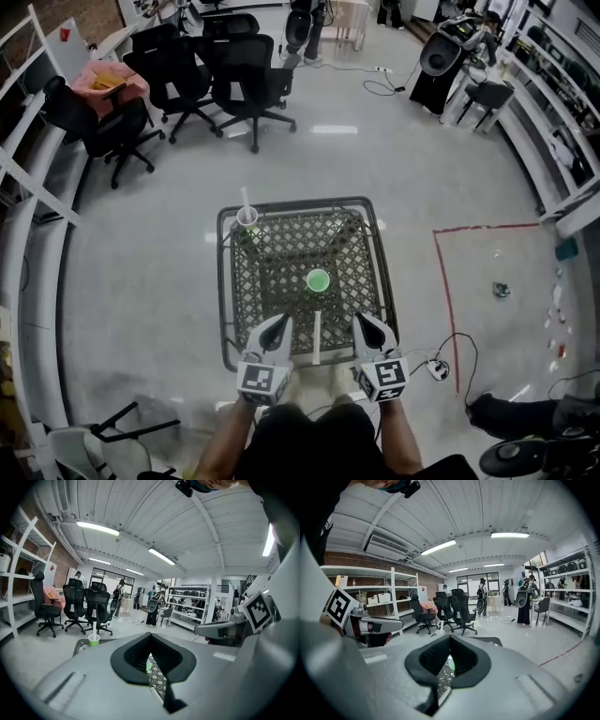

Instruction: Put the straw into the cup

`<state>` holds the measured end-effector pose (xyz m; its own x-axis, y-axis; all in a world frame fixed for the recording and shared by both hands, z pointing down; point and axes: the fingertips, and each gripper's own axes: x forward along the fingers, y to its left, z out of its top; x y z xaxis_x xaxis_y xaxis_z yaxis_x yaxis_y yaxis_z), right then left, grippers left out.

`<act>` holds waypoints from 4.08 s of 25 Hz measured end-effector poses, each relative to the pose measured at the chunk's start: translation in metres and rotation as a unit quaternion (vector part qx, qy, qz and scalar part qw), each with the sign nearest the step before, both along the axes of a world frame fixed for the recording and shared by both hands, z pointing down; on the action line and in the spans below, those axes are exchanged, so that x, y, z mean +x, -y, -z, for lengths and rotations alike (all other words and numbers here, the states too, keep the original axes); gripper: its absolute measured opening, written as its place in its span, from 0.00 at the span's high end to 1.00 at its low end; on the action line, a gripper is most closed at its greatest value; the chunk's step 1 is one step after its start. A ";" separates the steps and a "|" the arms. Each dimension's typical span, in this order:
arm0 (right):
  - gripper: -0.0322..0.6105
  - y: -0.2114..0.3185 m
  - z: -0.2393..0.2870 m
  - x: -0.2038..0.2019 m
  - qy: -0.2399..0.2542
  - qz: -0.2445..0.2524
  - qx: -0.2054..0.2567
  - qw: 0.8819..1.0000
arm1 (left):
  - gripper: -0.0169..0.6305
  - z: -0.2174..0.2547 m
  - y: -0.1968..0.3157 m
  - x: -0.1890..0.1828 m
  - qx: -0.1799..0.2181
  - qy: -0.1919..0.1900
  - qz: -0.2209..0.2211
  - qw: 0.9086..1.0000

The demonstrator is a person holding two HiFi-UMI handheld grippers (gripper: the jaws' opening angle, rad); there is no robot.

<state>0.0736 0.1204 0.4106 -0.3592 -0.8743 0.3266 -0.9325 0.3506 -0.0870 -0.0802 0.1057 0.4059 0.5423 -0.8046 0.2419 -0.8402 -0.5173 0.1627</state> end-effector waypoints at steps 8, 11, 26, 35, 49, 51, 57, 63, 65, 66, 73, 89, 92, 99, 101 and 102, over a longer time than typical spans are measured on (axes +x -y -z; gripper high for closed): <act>0.95 0.002 -0.064 0.030 -0.006 0.045 -0.041 0.998 | 0.96 -0.049 -0.010 0.041 -0.037 0.022 0.010 0.999; 0.95 -0.002 -0.090 0.030 0.000 0.057 -0.060 0.997 | 0.96 -0.076 -0.014 0.045 -0.057 0.031 0.021 0.998; 0.95 0.004 -0.179 0.049 0.019 0.077 -0.124 0.989 | 0.96 -0.195 -0.013 0.068 -0.156 0.068 0.036 0.985; 0.95 0.010 -0.218 0.075 0.020 0.068 -0.153 0.986 | 0.81 -0.255 -0.006 0.090 -0.232 0.076 0.020 0.969; 0.95 0.020 -0.250 0.110 0.031 0.037 -0.171 0.984 | 0.70 -0.332 0.006 0.104 -0.340 0.147 0.030 0.928; 0.95 0.023 -0.252 0.114 0.031 0.035 -0.172 0.984 | 0.70 -0.338 0.007 0.106 -0.350 0.153 0.028 0.924; 0.95 0.028 -0.256 0.120 0.034 0.032 -0.175 0.983 | 0.78 -0.347 0.011 0.107 -0.362 0.172 0.034 0.916; 0.95 0.029 -0.258 0.123 0.038 0.028 -0.179 0.983 | 0.87 -0.349 0.014 0.103 -0.363 0.188 0.044 0.911; 0.95 0.030 -0.258 0.122 0.038 0.030 -0.178 0.983 | 0.88 -0.350 0.014 0.103 -0.366 0.190 0.047 0.910; 0.95 0.031 -0.257 0.121 0.038 0.031 -0.177 0.983 | 0.89 -0.349 0.015 0.102 -0.365 0.191 0.050 0.910; 0.95 0.034 -0.250 0.119 0.036 0.032 -0.172 0.984 | 0.89 -0.331 0.026 0.103 -0.339 0.176 0.057 0.922; 0.95 0.051 -0.205 0.105 0.040 0.032 -0.135 0.990 | 0.89 -0.219 0.054 0.094 -0.223 0.114 0.066 0.966; 0.95 0.056 -0.198 0.104 0.041 0.030 -0.127 0.991 | 0.89 -0.195 0.065 0.093 -0.188 0.099 0.072 0.975; 0.95 0.068 -0.181 0.095 0.047 0.033 -0.114 0.992 | 0.89 -0.133 0.092 0.097 -0.093 0.043 0.080 0.992; 0.95 0.074 -0.176 0.093 0.050 0.033 -0.107 0.992 | 0.89 -0.123 0.097 0.098 -0.077 0.035 0.079 0.993; 0.95 0.077 -0.174 0.092 0.051 0.032 -0.105 0.993 | 0.89 -0.119 0.099 0.098 -0.070 0.032 0.079 0.994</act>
<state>0.1660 0.0438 0.5842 -0.4524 -0.7652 0.4580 -0.8914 0.3726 -0.2581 0.0182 0.0066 0.5246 0.3918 -0.8347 0.3870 -0.9201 -0.3543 0.1672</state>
